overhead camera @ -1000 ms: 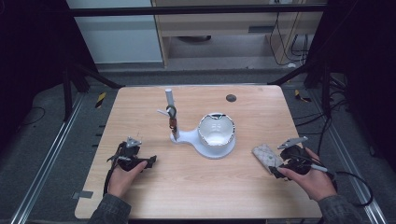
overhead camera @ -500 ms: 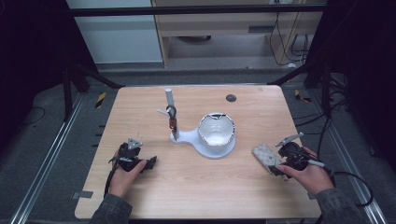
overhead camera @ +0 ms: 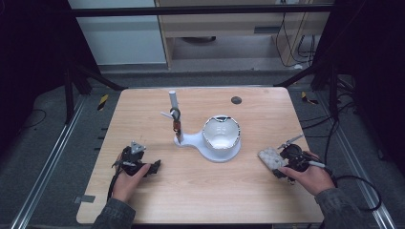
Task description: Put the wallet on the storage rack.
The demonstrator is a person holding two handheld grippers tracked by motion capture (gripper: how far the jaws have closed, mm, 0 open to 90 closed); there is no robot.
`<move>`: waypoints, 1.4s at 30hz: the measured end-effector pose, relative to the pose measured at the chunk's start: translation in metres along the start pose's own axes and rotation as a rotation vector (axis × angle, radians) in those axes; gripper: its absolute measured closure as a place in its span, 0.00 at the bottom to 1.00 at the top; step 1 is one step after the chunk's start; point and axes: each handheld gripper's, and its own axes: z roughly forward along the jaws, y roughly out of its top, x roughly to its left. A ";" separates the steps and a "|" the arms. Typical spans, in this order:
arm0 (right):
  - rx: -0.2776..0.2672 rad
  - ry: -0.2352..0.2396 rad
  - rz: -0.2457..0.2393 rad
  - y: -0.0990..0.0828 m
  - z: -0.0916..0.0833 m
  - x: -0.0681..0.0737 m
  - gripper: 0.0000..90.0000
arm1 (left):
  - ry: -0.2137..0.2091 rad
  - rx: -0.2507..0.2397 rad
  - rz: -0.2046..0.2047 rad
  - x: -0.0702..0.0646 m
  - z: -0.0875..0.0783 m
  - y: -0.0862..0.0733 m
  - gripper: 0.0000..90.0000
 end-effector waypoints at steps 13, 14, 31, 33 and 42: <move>0.054 0.015 0.033 0.005 0.010 -0.002 0.22 | 0.000 0.001 0.001 0.000 0.000 0.000 0.01; 0.055 0.019 0.039 0.005 0.010 -0.002 0.22 | 0.000 0.001 0.001 0.000 0.000 0.000 0.01; 0.072 0.031 0.034 0.003 0.015 -0.003 0.26 | -0.001 0.000 0.003 0.000 0.000 0.000 0.01; 0.073 0.030 0.034 0.003 0.016 -0.002 0.27 | -0.001 0.001 0.003 0.000 0.000 0.000 0.01; 0.076 0.029 0.035 0.001 0.017 -0.003 0.29 | -0.003 0.000 0.004 0.000 0.000 0.000 0.01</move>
